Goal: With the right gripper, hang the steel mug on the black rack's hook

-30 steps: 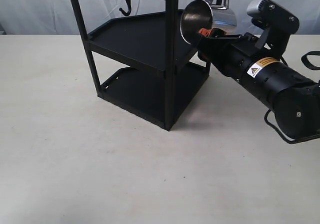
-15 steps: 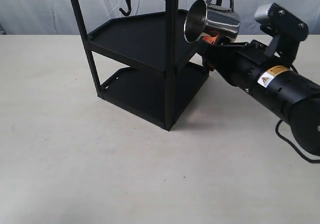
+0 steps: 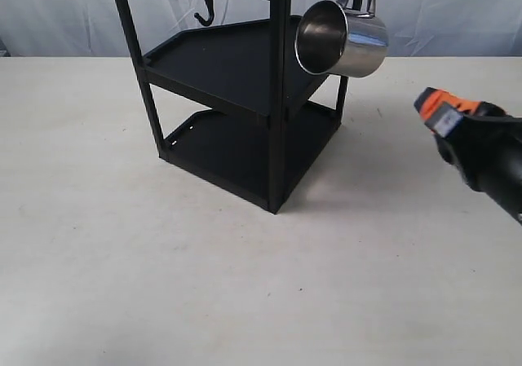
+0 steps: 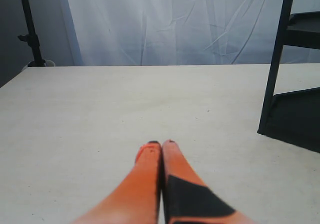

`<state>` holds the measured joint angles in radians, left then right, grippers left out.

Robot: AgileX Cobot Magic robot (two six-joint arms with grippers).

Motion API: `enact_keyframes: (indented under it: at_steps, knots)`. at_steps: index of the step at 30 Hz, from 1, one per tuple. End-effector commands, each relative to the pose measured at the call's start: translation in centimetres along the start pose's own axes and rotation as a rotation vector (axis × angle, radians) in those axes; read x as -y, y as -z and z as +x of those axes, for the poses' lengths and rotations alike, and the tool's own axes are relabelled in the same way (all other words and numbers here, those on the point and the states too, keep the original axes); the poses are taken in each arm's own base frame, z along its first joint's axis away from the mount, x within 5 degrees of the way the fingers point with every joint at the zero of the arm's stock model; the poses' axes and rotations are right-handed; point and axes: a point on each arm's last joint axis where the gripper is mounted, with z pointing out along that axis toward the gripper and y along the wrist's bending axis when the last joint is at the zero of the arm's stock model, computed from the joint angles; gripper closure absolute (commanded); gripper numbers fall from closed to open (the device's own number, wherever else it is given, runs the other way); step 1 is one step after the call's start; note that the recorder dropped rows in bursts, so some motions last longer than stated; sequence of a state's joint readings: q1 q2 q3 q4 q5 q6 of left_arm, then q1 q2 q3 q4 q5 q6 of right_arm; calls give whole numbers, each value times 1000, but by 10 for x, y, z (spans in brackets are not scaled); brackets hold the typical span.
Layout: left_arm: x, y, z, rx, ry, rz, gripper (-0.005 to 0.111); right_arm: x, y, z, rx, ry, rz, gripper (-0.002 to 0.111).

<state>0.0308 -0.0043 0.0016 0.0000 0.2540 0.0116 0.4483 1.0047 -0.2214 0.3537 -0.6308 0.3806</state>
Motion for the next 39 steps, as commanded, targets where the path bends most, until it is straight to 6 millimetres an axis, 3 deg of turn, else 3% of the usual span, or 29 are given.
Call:
enact_keyframes:
  at_steps: [1,8,12,21,25,28,33,39]
  knots:
    - [0,0,-2,12,4,5,107,5,34,-10,107,-79,-42,108]
    - [0,0,-2,12,4,5,107,1,65,-16,119,-85,-137,108]
    - [0,0,-2,12,4,5,107,1,77,-11,31,-94,-150,108]
    - [0,0,-2,12,4,5,107,2,78,-6,-21,-76,-142,108]
    - [0,0,-2,12,4,5,107,4,85,-5,-19,219,-139,108]
    - [0,0,-2,12,4,5,107,10,92,-7,7,297,-76,108]
    - [0,0,-2,12,4,5,107,32,127,1,-1,611,165,108]
    - [0,0,-2,12,4,5,107,50,124,16,-101,708,256,108]
